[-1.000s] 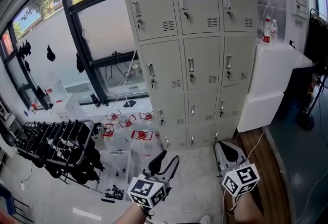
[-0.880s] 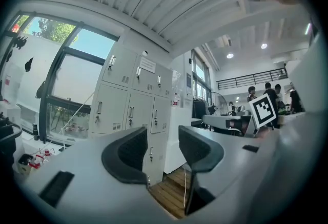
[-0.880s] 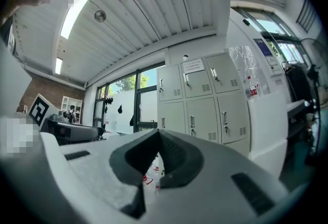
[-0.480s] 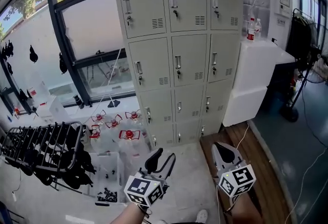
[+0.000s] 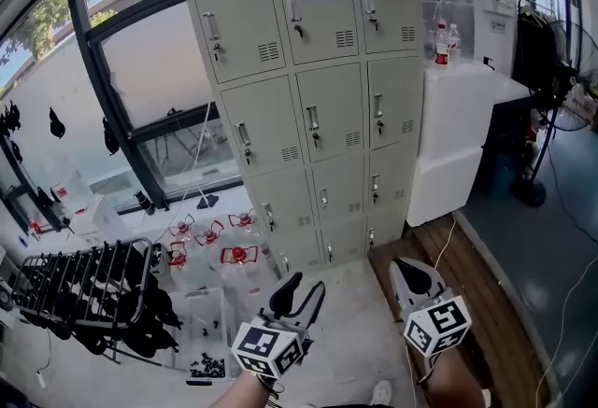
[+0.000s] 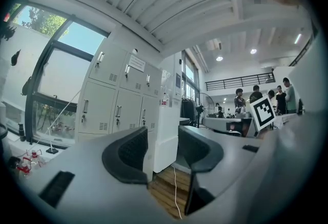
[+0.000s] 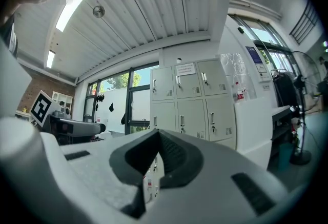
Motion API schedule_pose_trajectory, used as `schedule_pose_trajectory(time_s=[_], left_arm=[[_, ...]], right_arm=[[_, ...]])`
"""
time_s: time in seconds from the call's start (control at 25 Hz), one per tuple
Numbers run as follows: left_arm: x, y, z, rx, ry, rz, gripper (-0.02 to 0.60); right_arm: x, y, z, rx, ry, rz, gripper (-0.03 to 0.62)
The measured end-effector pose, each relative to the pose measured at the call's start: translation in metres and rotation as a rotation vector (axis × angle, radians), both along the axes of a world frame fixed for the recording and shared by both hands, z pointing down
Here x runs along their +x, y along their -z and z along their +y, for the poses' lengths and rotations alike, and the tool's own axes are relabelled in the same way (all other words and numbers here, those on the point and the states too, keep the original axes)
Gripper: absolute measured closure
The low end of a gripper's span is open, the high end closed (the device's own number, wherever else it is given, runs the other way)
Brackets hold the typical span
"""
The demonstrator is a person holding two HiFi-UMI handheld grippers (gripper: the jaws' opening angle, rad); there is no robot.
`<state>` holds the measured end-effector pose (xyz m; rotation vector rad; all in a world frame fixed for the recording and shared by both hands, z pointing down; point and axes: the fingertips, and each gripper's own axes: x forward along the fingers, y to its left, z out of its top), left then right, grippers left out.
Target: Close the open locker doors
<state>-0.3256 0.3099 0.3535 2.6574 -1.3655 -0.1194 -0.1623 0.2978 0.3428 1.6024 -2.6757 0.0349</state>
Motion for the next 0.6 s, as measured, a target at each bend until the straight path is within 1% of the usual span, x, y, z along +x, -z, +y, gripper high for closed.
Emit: schedule_pose_trajectory(time_s=[0.6], left_arm=[[0.012, 0.001, -0.013, 0.004, -0.012, -0.008, 0.393]], right_arm=[[0.004, -0.002, -0.013, 0.006, 0.007, -0.004, 0.594]])
